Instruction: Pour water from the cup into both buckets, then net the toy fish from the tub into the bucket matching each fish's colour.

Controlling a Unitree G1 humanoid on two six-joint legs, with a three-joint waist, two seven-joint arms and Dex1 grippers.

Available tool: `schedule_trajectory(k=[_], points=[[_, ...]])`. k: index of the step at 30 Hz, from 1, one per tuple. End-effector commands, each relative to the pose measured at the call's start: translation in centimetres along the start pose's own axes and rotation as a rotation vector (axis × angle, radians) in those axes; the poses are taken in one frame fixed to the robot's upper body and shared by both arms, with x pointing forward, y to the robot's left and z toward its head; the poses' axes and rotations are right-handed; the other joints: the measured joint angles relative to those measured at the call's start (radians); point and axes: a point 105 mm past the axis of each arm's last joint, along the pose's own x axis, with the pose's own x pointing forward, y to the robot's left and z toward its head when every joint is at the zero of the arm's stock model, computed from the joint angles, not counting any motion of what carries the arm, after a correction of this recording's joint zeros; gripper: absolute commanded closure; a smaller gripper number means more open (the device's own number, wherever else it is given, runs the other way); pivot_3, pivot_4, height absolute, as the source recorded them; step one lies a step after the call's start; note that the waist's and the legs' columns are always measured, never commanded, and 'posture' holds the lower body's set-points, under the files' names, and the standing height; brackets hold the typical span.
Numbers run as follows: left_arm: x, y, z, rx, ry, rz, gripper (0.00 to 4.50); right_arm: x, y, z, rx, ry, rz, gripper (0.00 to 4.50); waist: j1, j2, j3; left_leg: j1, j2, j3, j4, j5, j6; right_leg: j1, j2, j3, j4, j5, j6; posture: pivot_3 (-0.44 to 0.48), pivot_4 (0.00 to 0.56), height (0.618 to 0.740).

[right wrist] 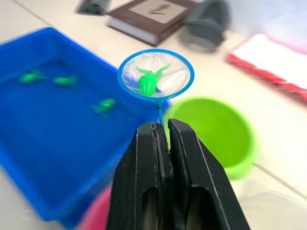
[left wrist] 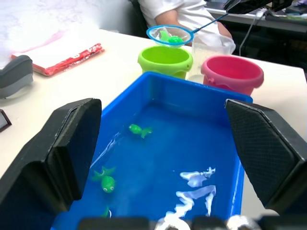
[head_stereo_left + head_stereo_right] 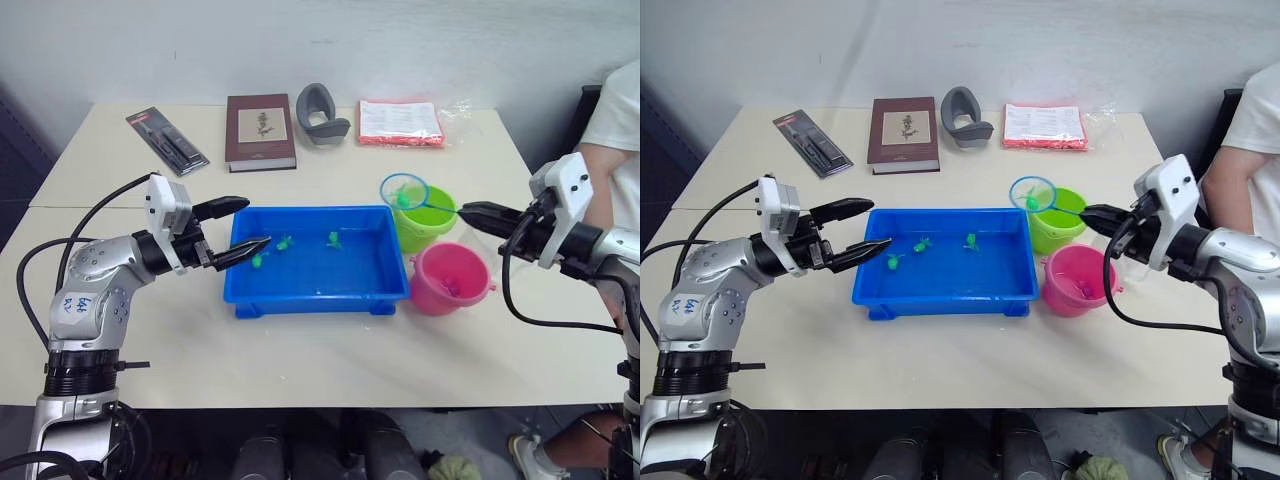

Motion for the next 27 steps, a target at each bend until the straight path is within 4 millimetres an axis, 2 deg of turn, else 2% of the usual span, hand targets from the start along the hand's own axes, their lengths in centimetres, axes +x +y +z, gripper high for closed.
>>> schedule_trajectory(k=[1,8,17,22,27], points=[[0.5,-0.2,1.5,0.040,-0.049,-0.011,0.07,-0.1,-1.5,1.0,-0.185,-0.042,-0.075,4.50,0.002,0.000,0.000,0.000,0.000,0.000,0.000,0.000,0.000,0.000,0.000,0.000,0.000,0.000,0.000,0.000,0.150,0.740],[1.2,-0.8,0.8,0.038,-0.040,-0.033,0.07,0.2,-3.2,-0.9,-0.507,0.014,-0.199,4.50,0.007,0.000,0.000,0.000,0.000,0.001,0.000,0.000,0.000,0.000,0.000,0.000,0.001,0.000,0.000,0.000,0.150,0.740],[1.4,-0.8,0.6,0.049,-0.029,-0.040,0.07,-1.2,-4.4,-1.1,-0.954,0.035,-0.301,4.50,0.007,0.000,0.000,0.000,0.000,0.001,0.001,0.001,-0.001,0.000,0.000,0.000,0.000,0.000,0.000,0.000,0.150,0.740],[1.5,-0.8,0.6,0.053,-0.034,-0.038,0.07,-1.3,-3.5,-2.0,-1.263,0.057,-0.206,4.50,0.006,0.000,0.000,0.001,0.000,0.001,0.001,0.001,-0.002,0.000,0.000,0.001,-0.001,0.000,0.000,0.000,0.150,0.740],[1.4,-0.7,0.5,0.056,-0.030,-0.037,0.07,-1.1,-3.5,-3.1,-1.348,0.055,-0.188,4.50,0.003,0.000,0.000,0.001,0.000,0.002,0.001,0.002,-0.003,0.000,0.001,0.002,0.000,0.000,0.000,0.000,0.150,0.740]])
